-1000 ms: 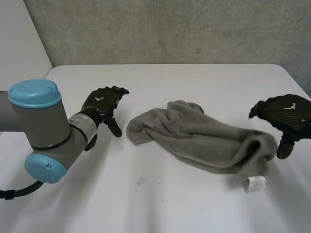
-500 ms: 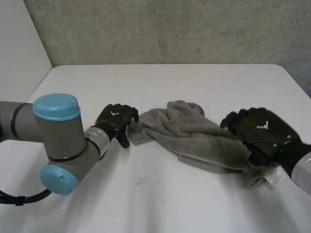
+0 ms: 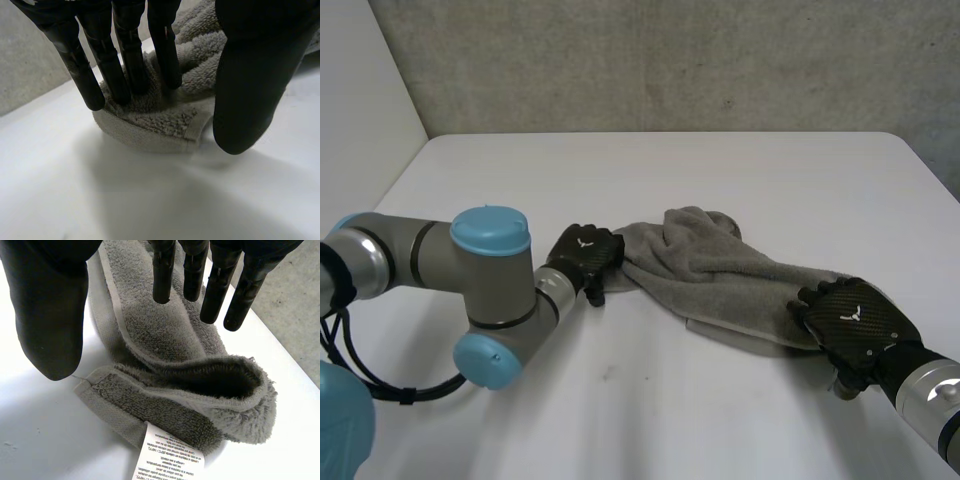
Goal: Fold the towel.
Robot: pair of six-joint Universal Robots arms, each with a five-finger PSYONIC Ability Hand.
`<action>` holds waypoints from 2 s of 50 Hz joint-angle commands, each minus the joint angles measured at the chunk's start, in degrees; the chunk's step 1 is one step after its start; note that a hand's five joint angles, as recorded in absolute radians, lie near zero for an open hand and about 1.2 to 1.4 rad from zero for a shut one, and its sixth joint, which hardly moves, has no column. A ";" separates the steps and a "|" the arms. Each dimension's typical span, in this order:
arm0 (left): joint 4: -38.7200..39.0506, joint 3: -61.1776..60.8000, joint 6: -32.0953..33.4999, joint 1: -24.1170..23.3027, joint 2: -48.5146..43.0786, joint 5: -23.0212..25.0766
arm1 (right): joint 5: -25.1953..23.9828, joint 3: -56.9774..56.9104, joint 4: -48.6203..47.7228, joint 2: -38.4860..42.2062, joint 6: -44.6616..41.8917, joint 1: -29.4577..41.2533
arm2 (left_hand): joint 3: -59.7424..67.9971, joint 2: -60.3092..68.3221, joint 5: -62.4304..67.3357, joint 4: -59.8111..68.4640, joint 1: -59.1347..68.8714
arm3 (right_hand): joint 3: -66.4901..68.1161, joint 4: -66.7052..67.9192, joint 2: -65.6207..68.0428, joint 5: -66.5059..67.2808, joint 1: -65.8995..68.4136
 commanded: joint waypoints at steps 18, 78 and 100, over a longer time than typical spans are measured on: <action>-0.06 11.24 3.64 0.02 -6.47 -0.82 | -0.05 -1.59 -1.48 1.66 0.63 -5.41 | 42.64 42.62 42.64 42.62 42.59 | 1.53 1.29 3.06 0.15 1.52; -1.20 -30.25 2.23 15.84 37.30 -9.61 | 0.91 -2.21 -2.97 4.47 25.68 -5.76 | 42.64 42.62 42.64 42.62 42.59 | 7.23 7.00 8.76 5.85 7.22; -1.11 -30.33 2.23 15.84 37.21 -9.70 | 9.79 -3.17 -17.74 1.95 25.59 -4.62 | 42.64 42.62 42.64 42.62 42.59 | 57.49 57.25 59.01 56.11 57.47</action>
